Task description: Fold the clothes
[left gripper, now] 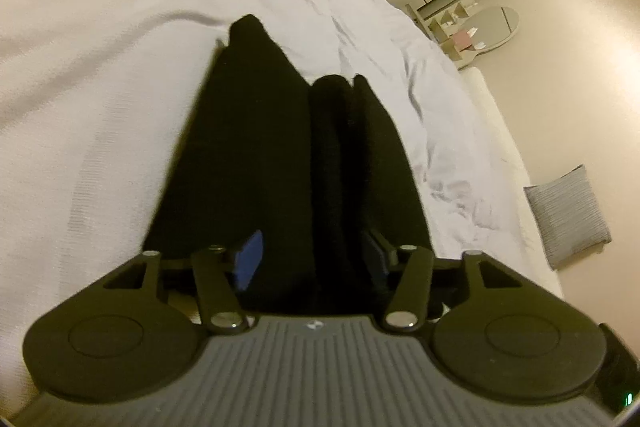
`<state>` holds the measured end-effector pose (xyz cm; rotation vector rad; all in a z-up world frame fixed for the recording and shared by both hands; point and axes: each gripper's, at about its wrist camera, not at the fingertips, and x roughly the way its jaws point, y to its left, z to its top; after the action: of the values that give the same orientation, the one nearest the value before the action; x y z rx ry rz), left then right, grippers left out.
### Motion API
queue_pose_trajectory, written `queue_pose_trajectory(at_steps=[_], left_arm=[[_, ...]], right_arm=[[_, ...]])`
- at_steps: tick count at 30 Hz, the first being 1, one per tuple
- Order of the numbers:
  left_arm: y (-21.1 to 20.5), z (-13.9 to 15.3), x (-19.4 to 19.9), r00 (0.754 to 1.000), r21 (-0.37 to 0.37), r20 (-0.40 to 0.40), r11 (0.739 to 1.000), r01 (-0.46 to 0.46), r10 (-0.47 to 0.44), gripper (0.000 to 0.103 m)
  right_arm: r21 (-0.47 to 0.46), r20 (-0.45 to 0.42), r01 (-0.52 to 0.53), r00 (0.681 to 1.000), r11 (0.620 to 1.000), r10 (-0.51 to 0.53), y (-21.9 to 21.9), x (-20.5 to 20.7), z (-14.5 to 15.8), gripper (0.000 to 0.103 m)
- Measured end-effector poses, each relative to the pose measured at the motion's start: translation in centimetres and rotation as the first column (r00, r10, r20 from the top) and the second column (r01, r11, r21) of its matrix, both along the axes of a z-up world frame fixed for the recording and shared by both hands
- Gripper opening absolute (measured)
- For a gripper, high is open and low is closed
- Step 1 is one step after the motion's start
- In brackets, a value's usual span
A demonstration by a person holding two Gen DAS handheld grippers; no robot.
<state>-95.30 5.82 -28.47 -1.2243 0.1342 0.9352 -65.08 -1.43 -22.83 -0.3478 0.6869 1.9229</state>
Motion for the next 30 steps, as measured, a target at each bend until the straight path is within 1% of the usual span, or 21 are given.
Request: queue_pose_trajectory(at_steps=[1, 2, 3, 4, 5, 6, 7, 8, 10, 12, 14, 16, 18, 19, 20, 21, 22, 24, 26, 28, 30], left_arm=[[0.2, -0.1, 0.1, 1.0, -0.005, 0.017, 1.0, 0.001, -0.001, 0.056], [0.4, -0.3, 0.2, 0.999, -0.01, 0.033, 1.0, 0.002, -0.001, 0.058], [0.6, -0.4, 0.4, 0.999, -0.015, 0.05, 1.0, 0.002, -0.002, 0.059], [0.9, -0.7, 0.5, 0.998, -0.02, 0.069, 1.0, 0.004, -0.002, 0.062], [1.1, -0.9, 0.7, 0.996, -0.026, 0.093, 1.0, 0.006, -0.003, 0.065], [1.2, -1.1, 0.8, 0.993, -0.03, 0.122, 1.0, 0.008, -0.005, 0.067], [1.5, -1.4, 1.0, 0.988, -0.037, 0.154, 0.999, 0.012, -0.007, 0.071], [1.9, -1.7, 1.2, 0.983, -0.046, 0.184, 0.999, 0.018, -0.009, 0.074], [2.8, -2.3, 1.7, 0.976, -0.07, 0.219, 0.997, 0.025, -0.01, 0.074], [4.0, -2.8, 2.3, 0.971, -0.083, 0.237, 0.996, 0.039, -0.018, 0.074], [5.2, -3.0, 3.2, 0.972, -0.081, 0.232, 0.995, 0.05, -0.03, 0.074], [6.4, -2.8, 4.1, 0.979, -0.056, 0.198, 0.997, 0.058, -0.046, 0.074], [7.5, -2.7, 5.0, 0.983, -0.036, 0.17, 0.997, 0.071, -0.064, 0.069], [8.0, -2.7, 5.4, 0.986, -0.028, 0.152, 0.996, 0.079, -0.074, 0.058], [8.3, -2.7, 5.8, 0.988, -0.021, 0.127, 0.996, 0.089, -0.086, 0.036], [8.5, -2.7, 6.1, 0.99, -0.016, 0.104, 0.995, 0.1, -0.098, 0.028], [8.6, -2.6, 6.2, 0.99, -0.008, 0.087, 0.994, 0.11, -0.109, 0.021], [8.1, -1.7, 5.6, 0.992, 0.041, 0.058, 0.993, 0.111, -0.114, 0.02], [7.2, -0.1, 4.6, 0.995, 0.117, 0.01, 0.988, 0.102, -0.103, 0.02], [6.2, 1.8, 3.4, 0.995, 0.187, -0.042, 0.977, 0.098, -0.092, 0.019], [5.5, 3.2, 1.9, 0.993, 0.232, -0.09, 0.968, 0.095, -0.076, 0.019]], right_arm=[[-0.029, -0.042, 0.078, 0.996, 0.996, -0.08, 0.4, 1.9, -0.1, 0.062], [-0.077, -0.068, 0.161, 0.984, 0.984, -0.166, 1.0, 3.8, -0.6, 0.059], [-0.128, -0.088, 0.241, 0.963, 0.962, -0.253, 1.5, 5.7, -1.2, 0.051], [-0.193, -0.107, 0.306, 0.938, 0.932, -0.33, 2.2, 7.4, -2.2, 0.045], [-0.253, -0.152, 0.327, 0.916, 0.911, -0.371, 2.8, 8.8, -3.4, 0.042], [-0.312, -0.195, 0.34, 0.891, 0.887, -0.41, 3.4, 10.2, -4.6, 0.038], [-0.377, -0.23, 0.339, 0.867, 0.862, -0.442, 4.0, 11.0, -5.8, 0.037], [-0.423, -0.259, 0.323, 0.852, 0.846, -0.455, 4.5, 11.6, -6.9, 0.037], [-0.461, -0.311, 0.286, 0.835, 0.84, -0.455, 5.5, 11.5, -8.4, 0.036], [-0.456, -0.295, 0.287, 0.844, 0.843, -0.447, 6.5, 10.8, -8.8, 0.036], [-0.453, -0.283, 0.287, 0.852, 0.844, -0.441, 7.1, 11.0, -8.9, 0.034], [-0.463, -0.289, 0.279, 0.85, 0.841, -0.441, 7.8, 11.0, -9.1, 0.032], [-0.478, -0.295, 0.272, 0.846, 0.835, -0.444, 8.1, 11.0, -9.4, 0.029], [-0.475, -0.288, 0.273, 0.85, 0.836, -0.441, 8.1, 10.7, -9.3, 0.029], [-0.472, -0.28, 0.274, 0.855, 0.838, -0.437, 8.0, 10.5, -9.2, 0.029], [-0.469, -0.271, 0.275, 0.86, 0.839, -0.433, 8.0, 10.2, -9.0, 0.03], [-0.445, -0.242, 0.276, 0.879, 0.852, -0.411, 7.9, 9.6, -8.5, 0.029], [-0.394, -0.175, 0.273, 0.915, 0.877, -0.364, 7.6, 8.2, -7.3, 0.026], [-0.351, -0.141, 0.262, 0.934, 0.899, -0.327, 7.2, 7.0, -6.3, 0.025], [-0.307, -0.096, 0.24, 0.955, 0.921, -0.28, 7.2, 5.0, -5.4, 0.025], [-0.264, -0.047, 0.214, 0.971, 0.94, -0.234, 7.2, 3.0, -4.6, 0.025]])
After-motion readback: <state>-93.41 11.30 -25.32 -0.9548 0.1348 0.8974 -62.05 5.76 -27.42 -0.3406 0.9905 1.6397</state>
